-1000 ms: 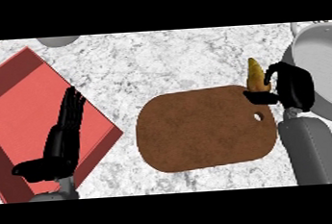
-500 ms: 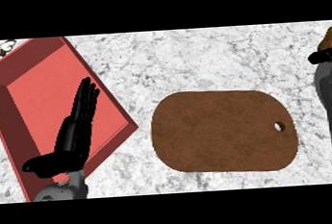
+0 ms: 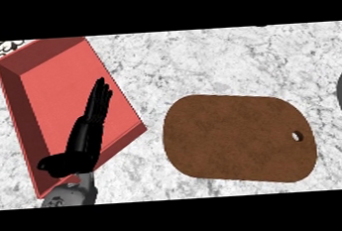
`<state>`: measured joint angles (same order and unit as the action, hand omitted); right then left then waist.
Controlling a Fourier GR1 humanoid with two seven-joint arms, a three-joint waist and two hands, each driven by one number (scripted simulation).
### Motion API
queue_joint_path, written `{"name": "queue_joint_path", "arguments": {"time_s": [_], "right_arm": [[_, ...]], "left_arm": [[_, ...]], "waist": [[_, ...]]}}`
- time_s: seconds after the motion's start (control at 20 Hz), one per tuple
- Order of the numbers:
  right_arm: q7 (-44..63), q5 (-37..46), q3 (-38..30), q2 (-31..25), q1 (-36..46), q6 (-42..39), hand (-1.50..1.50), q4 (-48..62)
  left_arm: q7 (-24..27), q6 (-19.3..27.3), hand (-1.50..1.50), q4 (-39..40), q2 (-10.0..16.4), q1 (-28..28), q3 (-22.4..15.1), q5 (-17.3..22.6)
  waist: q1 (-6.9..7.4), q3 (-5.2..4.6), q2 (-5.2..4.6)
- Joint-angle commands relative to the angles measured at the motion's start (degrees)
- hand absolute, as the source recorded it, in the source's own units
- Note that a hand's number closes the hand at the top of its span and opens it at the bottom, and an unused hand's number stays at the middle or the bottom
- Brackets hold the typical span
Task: Pick the pear from the cutting board and place it in the pot
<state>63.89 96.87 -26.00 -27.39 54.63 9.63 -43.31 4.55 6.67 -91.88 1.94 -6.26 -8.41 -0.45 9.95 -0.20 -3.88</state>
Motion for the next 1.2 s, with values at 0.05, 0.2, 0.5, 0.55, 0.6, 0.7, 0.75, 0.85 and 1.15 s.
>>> {"name": "queue_joint_path", "arguments": {"time_s": [0.05,0.2,0.5,0.55,0.6,0.7,0.75,0.85,1.15], "right_arm": [[13.95,6.29,-1.96,-2.64,5.01,-1.53,1.5,6.08],[16.58,9.52,-2.52,-1.92,5.95,-1.32,1.5,8.93],[18.52,12.57,-5.76,-2.65,7.48,-1.07,1.5,12.18],[19.83,13.19,-6.13,-1.4,6.21,1.95,1.5,12.26],[18.38,13.24,-6.94,-2.8,6.96,0.75,1.5,13.18],[19.93,14.34,-7.7,-1.5,6.17,1.67,1.5,13.98],[19.48,14.41,-8.34,-1.85,6.67,1.37,1.5,14.13],[18.27,13.84,-10.06,-1.73,4.72,3.53,1.5,14.65],[15.05,10.25,-16.0,0.12,1.47,9.66,1.5,15.57]], "left_arm": [[1.0,-0.06,0.0,1.51,0.02,0.21,0.51,0.12],[0.31,0.81,0.0,0.87,-0.13,0.22,0.32,-0.64],[1.77,1.57,0.0,3.78,-0.6,1.54,1.05,-0.84],[1.54,1.31,0.0,3.17,-0.57,1.79,1.57,0.01],[0.56,0.78,0.0,2.64,0.09,0.54,2.74,1.01],[1.34,0.0,0.0,2.05,1.53,1.78,3.07,0.76],[3.57,0.31,0.0,2.95,0.84,3.9,2.5,0.33],[2.97,1.39,0.0,1.93,-0.06,4.32,2.11,0.03],[2.81,1.21,0.0,2.43,1.11,4.19,4.42,0.99]], "waist": [[-0.5,0.14,0.17],[-1.2,0.25,0.75],[-4.1,0.23,1.54],[-3.94,0.28,1.48],[-4.46,0.29,1.66],[-4.58,0.29,1.91],[-4.91,0.25,2.08],[-6.0,0.31,2.46],[-7.14,0.33,2.72]]}}
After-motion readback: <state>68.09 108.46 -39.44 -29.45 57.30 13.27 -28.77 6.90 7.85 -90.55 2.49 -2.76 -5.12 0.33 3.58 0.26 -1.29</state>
